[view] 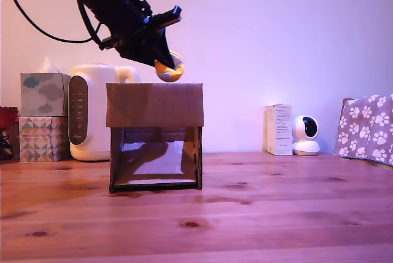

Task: Drop the footbag into the cardboard dice tower

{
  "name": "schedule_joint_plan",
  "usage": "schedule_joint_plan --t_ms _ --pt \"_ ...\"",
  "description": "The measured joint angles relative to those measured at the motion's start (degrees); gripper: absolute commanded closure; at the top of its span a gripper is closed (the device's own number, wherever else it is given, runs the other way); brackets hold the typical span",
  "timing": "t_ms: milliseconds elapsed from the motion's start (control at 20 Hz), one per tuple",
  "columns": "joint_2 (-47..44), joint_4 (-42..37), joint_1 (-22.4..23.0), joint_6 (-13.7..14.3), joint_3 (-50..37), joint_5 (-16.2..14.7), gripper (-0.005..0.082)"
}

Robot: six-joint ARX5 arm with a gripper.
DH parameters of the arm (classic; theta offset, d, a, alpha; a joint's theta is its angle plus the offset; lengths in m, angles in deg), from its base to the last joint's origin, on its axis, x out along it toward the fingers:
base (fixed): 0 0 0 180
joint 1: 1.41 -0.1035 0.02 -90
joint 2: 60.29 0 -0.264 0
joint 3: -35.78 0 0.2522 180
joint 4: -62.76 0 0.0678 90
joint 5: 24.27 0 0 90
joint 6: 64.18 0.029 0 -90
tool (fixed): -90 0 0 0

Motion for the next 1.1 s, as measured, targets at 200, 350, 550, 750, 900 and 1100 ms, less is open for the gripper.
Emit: schedule_joint_plan --t_ms 200,350,550,750,900,1100 --pt "0.0 -0.4 -0.3 1.0 0.0 0.0 0.0094" --pt "0.1 2.1 -0.2 1.3 0.2 0.0 0.0283" --pt "2.0 8.9 0.3 3.2 0.3 -0.7 0.0786" --pt "8.0 11.9 0.4 4.1 0.3 -3.4 0.079" --pt "13.0 9.4 0.4 4.2 -1.7 -4.6 0.079" --pt "21.3 3.2 0.4 4.2 -13.2 -7.3 0.079"
